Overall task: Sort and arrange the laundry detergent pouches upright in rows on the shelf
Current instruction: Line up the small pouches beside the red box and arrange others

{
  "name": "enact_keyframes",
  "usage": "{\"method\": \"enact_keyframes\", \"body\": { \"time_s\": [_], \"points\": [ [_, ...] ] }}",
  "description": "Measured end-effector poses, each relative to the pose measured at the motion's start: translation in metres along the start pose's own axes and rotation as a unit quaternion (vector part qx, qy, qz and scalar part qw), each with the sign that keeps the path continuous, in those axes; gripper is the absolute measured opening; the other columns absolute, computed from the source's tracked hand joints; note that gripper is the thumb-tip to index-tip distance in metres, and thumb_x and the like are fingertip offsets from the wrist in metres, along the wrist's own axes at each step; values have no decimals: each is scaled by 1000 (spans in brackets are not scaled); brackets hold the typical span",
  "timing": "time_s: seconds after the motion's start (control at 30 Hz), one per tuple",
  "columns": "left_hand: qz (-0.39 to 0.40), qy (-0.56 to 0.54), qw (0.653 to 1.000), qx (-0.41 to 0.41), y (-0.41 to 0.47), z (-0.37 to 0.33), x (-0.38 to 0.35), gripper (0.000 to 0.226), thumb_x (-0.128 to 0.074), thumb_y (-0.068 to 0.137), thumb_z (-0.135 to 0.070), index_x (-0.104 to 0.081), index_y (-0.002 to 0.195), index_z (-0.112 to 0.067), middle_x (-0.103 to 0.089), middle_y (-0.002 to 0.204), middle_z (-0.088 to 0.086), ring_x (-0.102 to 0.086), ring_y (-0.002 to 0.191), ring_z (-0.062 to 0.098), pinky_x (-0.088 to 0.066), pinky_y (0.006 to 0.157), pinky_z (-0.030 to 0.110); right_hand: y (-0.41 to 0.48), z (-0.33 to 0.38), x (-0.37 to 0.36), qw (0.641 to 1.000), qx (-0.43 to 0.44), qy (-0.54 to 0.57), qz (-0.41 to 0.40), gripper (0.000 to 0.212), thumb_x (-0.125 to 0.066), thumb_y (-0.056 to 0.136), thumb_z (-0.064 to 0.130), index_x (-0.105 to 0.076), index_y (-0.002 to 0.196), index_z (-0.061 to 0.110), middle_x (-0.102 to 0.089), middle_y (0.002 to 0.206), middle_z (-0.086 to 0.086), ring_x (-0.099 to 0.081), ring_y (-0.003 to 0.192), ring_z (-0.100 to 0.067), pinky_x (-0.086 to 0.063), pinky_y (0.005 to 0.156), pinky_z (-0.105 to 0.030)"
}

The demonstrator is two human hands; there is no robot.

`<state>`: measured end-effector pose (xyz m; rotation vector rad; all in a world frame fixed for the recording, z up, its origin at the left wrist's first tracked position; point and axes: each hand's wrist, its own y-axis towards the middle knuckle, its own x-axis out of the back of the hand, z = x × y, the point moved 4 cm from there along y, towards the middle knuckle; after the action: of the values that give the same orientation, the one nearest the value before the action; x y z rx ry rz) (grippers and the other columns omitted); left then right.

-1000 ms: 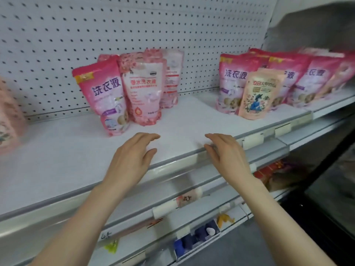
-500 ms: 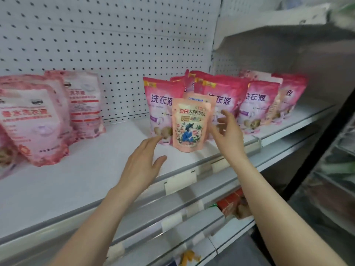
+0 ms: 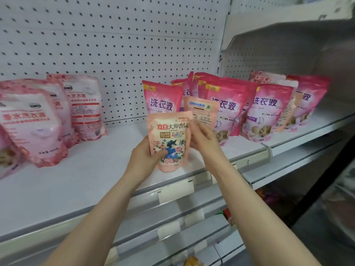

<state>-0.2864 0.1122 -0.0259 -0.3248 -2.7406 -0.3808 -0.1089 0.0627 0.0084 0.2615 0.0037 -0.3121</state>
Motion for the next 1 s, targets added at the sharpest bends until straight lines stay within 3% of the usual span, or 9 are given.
{"method": "enact_keyframes", "body": {
  "time_s": [0.07,0.13,0.23,0.37,0.47,0.6,0.73,0.87,1.0],
  "points": [
    [-44,2,999,11,-5,7,13,40,-71,82,-19,-57,119,-28,-69,111,-9,-66,98,9,-53,80,27,3,6,31,976,86,-51,-192,6,-60,96,23,-62,100,18,-71,95,2,-68,84,-11,-59,78,-31],
    [-81,-18,996,22,-10,16,30,41,-70,81,-24,-56,119,-29,-69,113,-9,-66,101,14,-54,86,38,8,8,54,933,125,-122,-315,15,-62,93,21,-57,107,20,-66,100,4,-61,86,-6,-55,82,-30],
    [-118,-51,991,42,-20,27,50,43,-70,82,-25,-52,121,-26,-67,116,-7,-65,103,15,-53,89,46,29,-5,51,944,68,-216,-240,31,-64,92,26,-55,120,18,-67,110,1,-63,92,-12,-54,82,-33],
    [-160,-24,986,40,-30,28,65,40,-68,84,-19,-50,120,-22,-66,114,-5,-64,102,17,-52,85,39,25,-11,32,892,101,-359,-255,9,-63,89,23,-61,92,14,-70,85,-4,-65,77,-28,-53,71,-41],
    [-188,9,982,27,-38,25,74,41,-66,86,-17,-49,123,-22,-64,112,-7,-62,97,16,-47,79,31,18,-13,15,907,122,-327,-234,13,-64,87,23,-55,96,19,-67,79,-1,-63,78,-29,-52,72,-39],
    [-204,22,978,24,-47,27,81,39,-65,87,-17,-49,122,-21,-63,109,-8,-60,94,15,-43,73,26,9,-18,-3,963,81,-176,-189,35,-56,84,69,-52,98,38,-69,87,1,-68,85,-26,-57,74,-46],
    [-189,14,981,28,-50,27,81,42,-66,86,-16,-47,122,-18,-62,110,-7,-60,96,15,-46,73,26,7,-10,22,941,112,-196,-252,33,-51,97,46,-50,117,20,-66,110,-1,-65,98,-20,-54,87,-45],
    [-159,4,987,35,-50,30,78,41,-63,89,-18,-45,126,-18,-61,115,-6,-59,100,14,-44,72,21,21,-33,21,980,-23,-182,-77,64,-72,87,30,-38,139,19,-58,130,1,-60,108,-14,-53,90,-38],
    [-157,-20,986,42,-50,33,78,38,-60,91,-17,-46,126,-17,-62,122,-1,-60,107,17,-46,82,28,17,-40,20,986,-30,-148,-76,42,-83,76,28,-64,113,19,-73,107,5,-71,98,-14,-59,84,-41]
  ]
}}
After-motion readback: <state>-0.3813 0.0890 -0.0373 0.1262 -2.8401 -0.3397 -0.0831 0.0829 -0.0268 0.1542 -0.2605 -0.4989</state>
